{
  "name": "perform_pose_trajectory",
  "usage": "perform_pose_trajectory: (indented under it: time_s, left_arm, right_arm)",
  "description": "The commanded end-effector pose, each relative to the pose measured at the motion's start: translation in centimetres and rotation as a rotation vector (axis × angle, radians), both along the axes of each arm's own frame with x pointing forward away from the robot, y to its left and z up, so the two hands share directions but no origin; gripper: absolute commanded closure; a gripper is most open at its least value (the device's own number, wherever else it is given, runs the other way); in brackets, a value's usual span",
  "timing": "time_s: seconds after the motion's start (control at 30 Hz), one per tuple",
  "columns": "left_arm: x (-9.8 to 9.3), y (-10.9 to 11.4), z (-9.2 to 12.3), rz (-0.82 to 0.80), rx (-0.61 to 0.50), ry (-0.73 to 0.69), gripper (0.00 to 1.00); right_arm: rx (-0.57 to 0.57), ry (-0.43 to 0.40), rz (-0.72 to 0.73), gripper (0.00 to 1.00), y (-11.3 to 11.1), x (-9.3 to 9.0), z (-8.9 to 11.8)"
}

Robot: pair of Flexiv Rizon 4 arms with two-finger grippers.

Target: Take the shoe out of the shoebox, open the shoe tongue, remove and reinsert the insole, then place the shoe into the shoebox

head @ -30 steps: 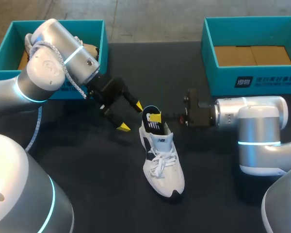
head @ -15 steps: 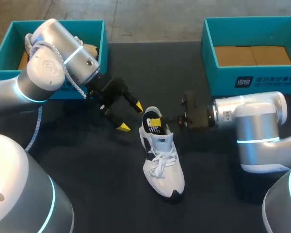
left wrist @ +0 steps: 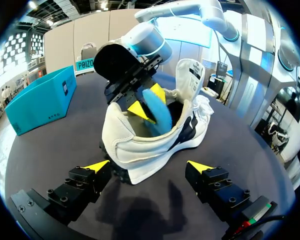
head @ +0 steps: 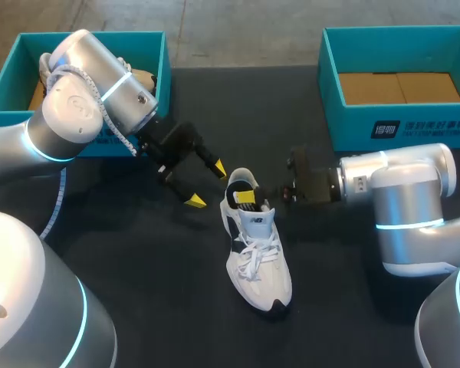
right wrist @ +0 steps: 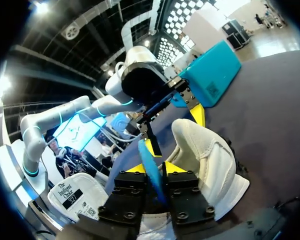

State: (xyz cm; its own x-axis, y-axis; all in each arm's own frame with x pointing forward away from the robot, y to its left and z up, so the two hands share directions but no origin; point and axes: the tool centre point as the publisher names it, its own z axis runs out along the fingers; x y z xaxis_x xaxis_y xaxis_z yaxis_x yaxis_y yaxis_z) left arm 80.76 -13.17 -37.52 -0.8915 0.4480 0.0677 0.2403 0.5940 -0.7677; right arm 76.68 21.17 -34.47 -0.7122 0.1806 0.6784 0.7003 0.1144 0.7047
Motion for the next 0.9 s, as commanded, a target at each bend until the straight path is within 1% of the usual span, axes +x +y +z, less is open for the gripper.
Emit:
perform_pose_trajectory:
  time_s: [0.03, 0.07, 0.13, 0.17, 0.23, 0.5, 0.6, 0.63, 0.67, 0.73, 0.77, 0.9]
  left_arm:
    - [0.0, 0.0, 0.0, 0.000, 0.002, -0.001, 0.00]
    - [0.0, 0.0, 0.0, 0.000, 0.002, -0.001, 0.00]
    - [0.0, 0.0, 0.0, 0.000, 0.002, -0.001, 0.00]
    - [0.0, 0.0, 0.0, 0.000, 0.002, -0.001, 0.00]
    - [0.0, 0.0, 0.0, 0.000, 0.002, -0.001, 0.00]
    - [0.0, 0.0, 0.0, 0.000, 0.002, -0.001, 0.00]
    - [0.0, 0.0, 0.0, 0.000, 0.002, -0.001, 0.00]
    - [0.0, 0.0, 0.0, 0.000, 0.002, -0.001, 0.00]
    - [0.0, 0.0, 0.0, 0.000, 0.002, -0.001, 0.00]
    - [0.0, 0.0, 0.0, 0.000, 0.002, -0.001, 0.00]
    - [0.0, 0.0, 0.0, 0.000, 0.002, -0.001, 0.00]
    - [0.0, 0.0, 0.0, 0.000, 0.002, -0.001, 0.00]
  right_arm:
    - [0.008, -0.046, -0.035, 0.30, 0.1, -0.5, 0.9]
    - [0.010, -0.054, -0.034, 0.35, 0.2, -0.5, 1.1]
    - [0.010, -0.065, -0.033, 0.38, 0.3, -0.4, 1.3]
    - [0.009, -0.069, -0.028, 0.49, 0.3, -0.4, 1.4]
    - [0.009, -0.075, -0.024, 0.53, 0.5, -0.3, 1.5]
    - [0.023, -0.115, -0.029, 0.55, 0.7, 0.3, 2.1]
    - [0.027, -0.120, -0.034, 0.61, 0.6, 0.6, 2.1]
    - [0.029, -0.119, -0.036, 0.65, 0.6, 0.6, 2.1]
    - [0.033, -0.119, -0.041, 0.80, 0.6, 0.8, 2.0]
    - [0.036, -0.117, -0.045, 0.97, 0.5, 1.0, 1.9]
    - [0.038, -0.115, -0.049, 1.00, 0.4, 1.1, 1.9]
    - [0.041, -0.093, -0.058, 1.00, 0.3, 1.6, 1.5]
